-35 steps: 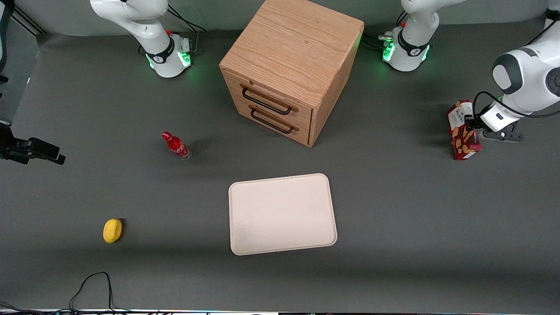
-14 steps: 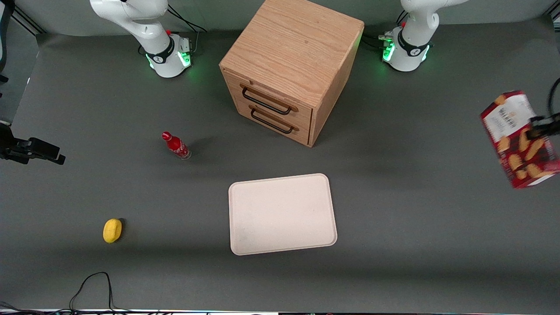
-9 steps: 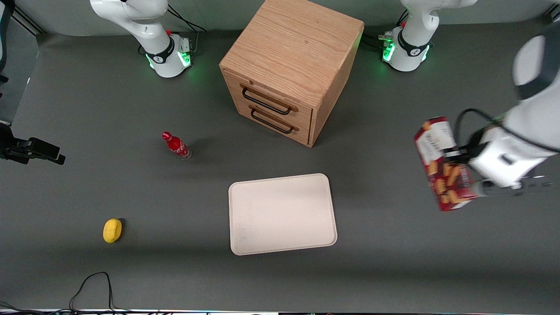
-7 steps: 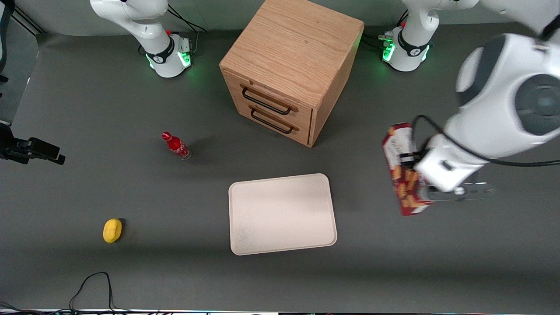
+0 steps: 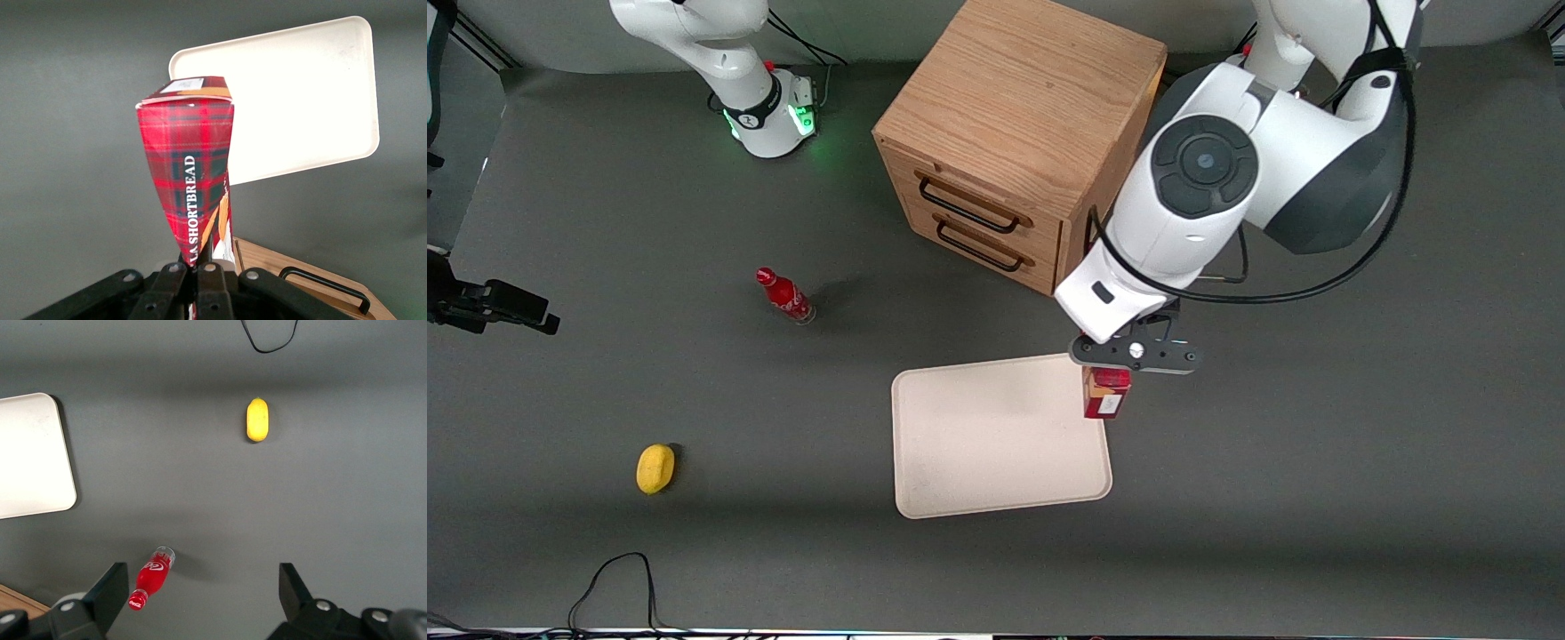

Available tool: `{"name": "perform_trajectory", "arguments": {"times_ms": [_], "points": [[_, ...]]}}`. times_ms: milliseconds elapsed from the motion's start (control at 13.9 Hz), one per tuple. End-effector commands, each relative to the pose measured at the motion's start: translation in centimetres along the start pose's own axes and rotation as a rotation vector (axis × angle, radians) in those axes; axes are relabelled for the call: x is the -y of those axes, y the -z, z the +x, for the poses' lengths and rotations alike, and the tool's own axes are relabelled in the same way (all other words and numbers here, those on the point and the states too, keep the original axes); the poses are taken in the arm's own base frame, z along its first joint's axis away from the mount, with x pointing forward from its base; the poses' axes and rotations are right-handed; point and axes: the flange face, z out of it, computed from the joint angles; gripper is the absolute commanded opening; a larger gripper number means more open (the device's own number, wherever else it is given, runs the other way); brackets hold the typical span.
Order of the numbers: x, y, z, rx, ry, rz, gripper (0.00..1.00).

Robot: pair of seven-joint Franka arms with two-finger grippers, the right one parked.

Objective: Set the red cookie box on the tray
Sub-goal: 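Carry the held box over the white tray with the left gripper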

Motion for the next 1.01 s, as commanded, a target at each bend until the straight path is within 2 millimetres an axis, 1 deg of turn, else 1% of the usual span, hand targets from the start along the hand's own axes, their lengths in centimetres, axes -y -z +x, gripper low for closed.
{"name": "perform_trajectory", "arguments": {"times_ms": [0,144,287,359,431,647,719,934], "points": [[0.1,-3.1,2.3,-0.022,0.025,0.005,0.0],[-1.3,-7.4,3.0,-0.018,0.004,0.04,0.0],[-1.4,-11.3,3.9,-0.005,0.004,0.051,0.0],[-1.5,-13.8,4.5,0.007,0.006,0.053,0.0],[-1.5,-15.6,4.8,0.018,0.007,0.055,0.0],[-1.6,-19.5,5.5,0.03,0.008,0.055,0.0],[-1.5,-20.4,5.9,0.024,0.012,0.05,0.0],[-0.3,-22.7,7.3,-0.014,0.062,0.047,0.0]]}}
